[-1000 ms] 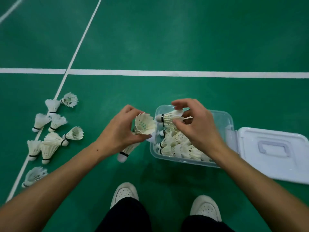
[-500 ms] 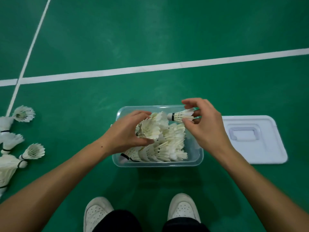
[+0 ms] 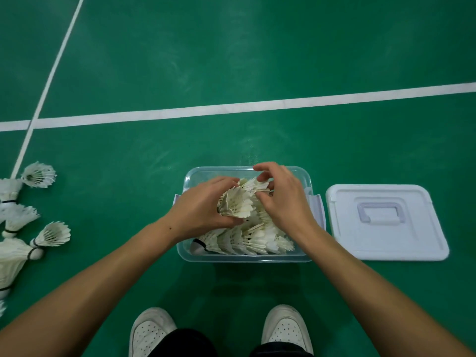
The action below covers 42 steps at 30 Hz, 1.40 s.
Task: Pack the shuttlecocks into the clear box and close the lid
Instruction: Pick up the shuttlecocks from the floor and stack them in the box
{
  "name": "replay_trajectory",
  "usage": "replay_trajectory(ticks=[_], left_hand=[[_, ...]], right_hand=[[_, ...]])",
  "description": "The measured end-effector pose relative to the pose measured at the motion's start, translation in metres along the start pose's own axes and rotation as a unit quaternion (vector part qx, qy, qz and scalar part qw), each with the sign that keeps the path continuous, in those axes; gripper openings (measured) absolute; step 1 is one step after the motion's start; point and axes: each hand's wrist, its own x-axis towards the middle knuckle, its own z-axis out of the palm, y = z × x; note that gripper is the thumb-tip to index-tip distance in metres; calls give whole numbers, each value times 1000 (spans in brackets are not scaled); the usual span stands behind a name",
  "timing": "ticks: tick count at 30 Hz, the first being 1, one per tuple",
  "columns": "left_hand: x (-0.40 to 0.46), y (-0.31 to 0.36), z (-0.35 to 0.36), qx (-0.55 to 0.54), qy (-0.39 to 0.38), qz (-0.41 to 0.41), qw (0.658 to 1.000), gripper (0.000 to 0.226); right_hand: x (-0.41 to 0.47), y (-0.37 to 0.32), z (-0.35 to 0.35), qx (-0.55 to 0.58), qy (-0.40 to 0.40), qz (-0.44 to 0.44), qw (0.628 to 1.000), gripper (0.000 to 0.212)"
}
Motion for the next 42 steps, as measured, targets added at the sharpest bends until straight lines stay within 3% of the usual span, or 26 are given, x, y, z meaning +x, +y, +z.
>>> replay_trajectory(ticks=[10,15,21,25,34,42], left_hand=[[-11,12,-11,16,74,-21,997,62],[-9,21,-27,102,109,-24,989,69],[4,38,-31,111,128,-18,985,68],[7,43,-25,111,127,10,986,68],[16,37,-14,154,76,-10,985,81],[42,44,7,217,18,19,976,75]], right_hand=[[-8,-3,-19,-17,-25,-18,999,54],[-27,-38,-50,31,14,-46,998,29],[-35,-60,-38,28,-53,-65,996,27],[-34,-51,-38,57,-20,-59,996,17],[-42,-18,-62,5,116,-2,993,19],[-47,-6,-64,-62,162,30,984,20]])
